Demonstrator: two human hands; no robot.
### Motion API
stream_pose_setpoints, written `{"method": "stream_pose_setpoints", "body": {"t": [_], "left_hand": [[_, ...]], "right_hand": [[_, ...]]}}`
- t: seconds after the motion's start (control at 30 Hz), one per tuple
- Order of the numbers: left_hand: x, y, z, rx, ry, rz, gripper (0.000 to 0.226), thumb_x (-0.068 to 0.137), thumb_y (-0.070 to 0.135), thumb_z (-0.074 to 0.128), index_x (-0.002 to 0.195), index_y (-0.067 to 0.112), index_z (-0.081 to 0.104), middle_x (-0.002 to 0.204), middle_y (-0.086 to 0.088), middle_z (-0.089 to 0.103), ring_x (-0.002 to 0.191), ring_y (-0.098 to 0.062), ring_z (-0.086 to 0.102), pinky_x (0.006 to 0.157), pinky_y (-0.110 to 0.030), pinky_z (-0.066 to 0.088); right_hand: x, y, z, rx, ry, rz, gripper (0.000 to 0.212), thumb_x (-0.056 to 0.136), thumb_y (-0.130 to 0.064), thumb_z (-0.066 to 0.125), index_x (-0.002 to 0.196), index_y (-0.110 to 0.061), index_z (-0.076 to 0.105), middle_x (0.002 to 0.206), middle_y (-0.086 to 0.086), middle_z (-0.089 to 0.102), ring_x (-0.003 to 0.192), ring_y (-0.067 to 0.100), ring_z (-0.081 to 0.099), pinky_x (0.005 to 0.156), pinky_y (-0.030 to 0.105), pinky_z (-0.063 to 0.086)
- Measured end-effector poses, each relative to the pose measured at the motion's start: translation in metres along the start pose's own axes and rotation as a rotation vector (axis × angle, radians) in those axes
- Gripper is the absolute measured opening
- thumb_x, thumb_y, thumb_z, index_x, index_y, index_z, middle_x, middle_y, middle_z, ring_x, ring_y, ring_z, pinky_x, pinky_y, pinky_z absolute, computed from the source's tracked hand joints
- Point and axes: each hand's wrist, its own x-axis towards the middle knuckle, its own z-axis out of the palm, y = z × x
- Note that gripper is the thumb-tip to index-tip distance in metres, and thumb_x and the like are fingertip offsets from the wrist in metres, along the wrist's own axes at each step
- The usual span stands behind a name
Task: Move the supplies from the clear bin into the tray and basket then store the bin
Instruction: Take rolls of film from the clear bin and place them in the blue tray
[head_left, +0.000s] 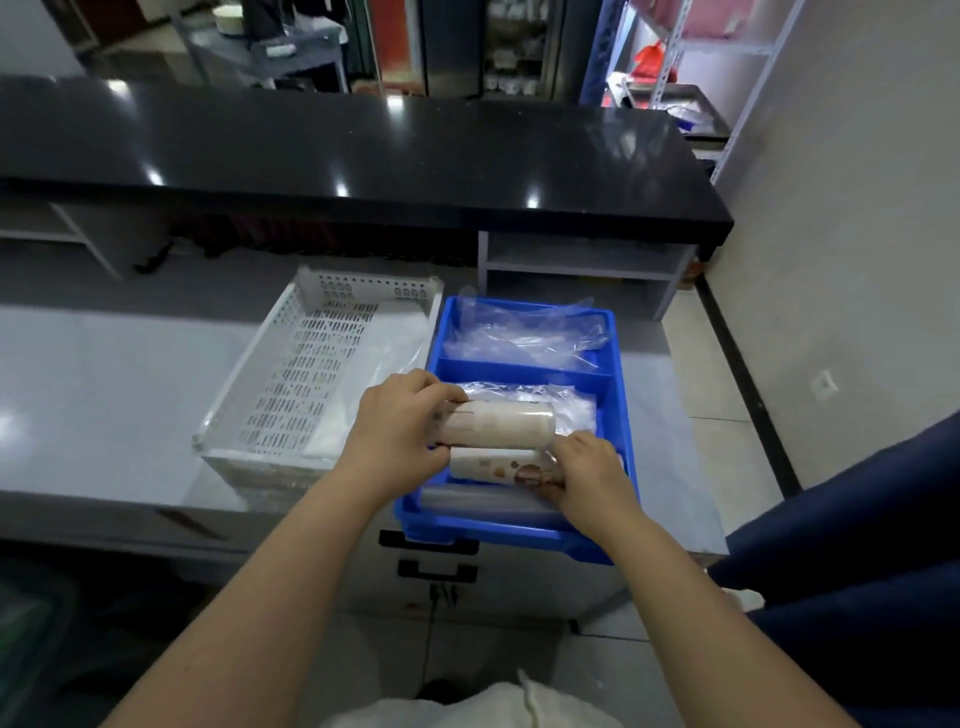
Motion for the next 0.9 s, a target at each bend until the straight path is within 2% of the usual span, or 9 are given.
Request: {"method": "stream_pose_setpoints", "body": {"t": [0.2,0.37,0.47,0.57,0.63,0.73,0.9], "left_hand": [[0.012,-0.009,-0.004,0.007,0.017,-0.031,0.056,0.062,0.021,0.076,0.115,0.029,0.061,0.108,0.006,0.057,0.096,-0.018,0.05,0.082,-0.037,0.042],[0.021,-0.006,-0.001,-0.032,-0.001,-0.034,0.056,0.063,0.021,0.074,0.116,0.031,0.06,0.109,0.007,0.056,0.098,-0.016,0.049,0.086,-0.037,0.041],[0.024,-0.006,0.003,-0.043,0.003,-0.032,0.056,0.063,0.02,0.073,0.117,0.031,0.059,0.11,0.007,0.056,0.099,-0.016,0.048,0.087,-0.036,0.04],[0.026,-0.008,0.005,-0.04,0.022,-0.026,0.056,0.063,0.02,0.073,0.116,0.03,0.06,0.109,0.007,0.056,0.098,-0.017,0.049,0.085,-0.035,0.039],[0.026,-0.008,0.006,-0.042,0.038,-0.013,0.056,0.062,0.019,0.074,0.115,0.03,0.06,0.108,0.006,0.056,0.097,-0.017,0.049,0.084,-0.035,0.039],[0.028,-0.008,0.01,-0.037,0.048,0.004,0.057,0.061,0.019,0.076,0.115,0.03,0.06,0.107,0.005,0.056,0.096,-0.017,0.049,0.083,-0.036,0.04],[0.032,-0.008,0.016,-0.012,0.029,0.003,0.059,0.062,0.021,0.078,0.118,0.029,0.059,0.109,0.006,0.056,0.098,-0.016,0.048,0.083,-0.035,0.039]], "right_hand": [[0.013,-0.017,0.0,0.046,-0.131,0.022,0.043,0.081,-0.035,0.069,0.12,-0.03,0.052,0.115,0.003,0.055,0.105,0.024,0.046,0.092,0.035,0.045],[0.019,-0.023,0.005,-0.061,-0.176,-0.096,0.03,0.09,-0.027,0.059,0.12,-0.023,0.06,0.129,0.004,0.051,0.117,0.024,0.041,0.099,0.04,0.038],[0.013,-0.018,0.004,-0.01,-0.129,-0.061,0.031,0.088,-0.022,0.062,0.119,-0.022,0.062,0.124,0.002,0.053,0.113,0.022,0.044,0.097,0.037,0.041],[0.004,-0.004,-0.005,0.044,0.014,0.002,0.024,0.079,-0.022,0.073,0.103,-0.021,0.068,0.106,-0.003,0.063,0.101,0.021,0.053,0.086,0.034,0.045],[0.0,0.001,-0.012,0.055,-0.097,0.034,0.022,0.08,-0.03,0.072,0.101,-0.029,0.066,0.105,-0.008,0.062,0.1,0.016,0.054,0.085,0.03,0.046],[-0.005,0.003,-0.017,0.02,-0.308,0.05,0.031,0.081,-0.038,0.07,0.111,-0.033,0.062,0.113,-0.01,0.058,0.1,0.013,0.055,0.085,0.03,0.051],[-0.002,-0.011,-0.019,-0.078,-0.375,0.015,0.044,0.082,-0.039,0.067,0.124,-0.031,0.055,0.119,-0.005,0.056,0.106,0.019,0.053,0.09,0.036,0.05]]}}
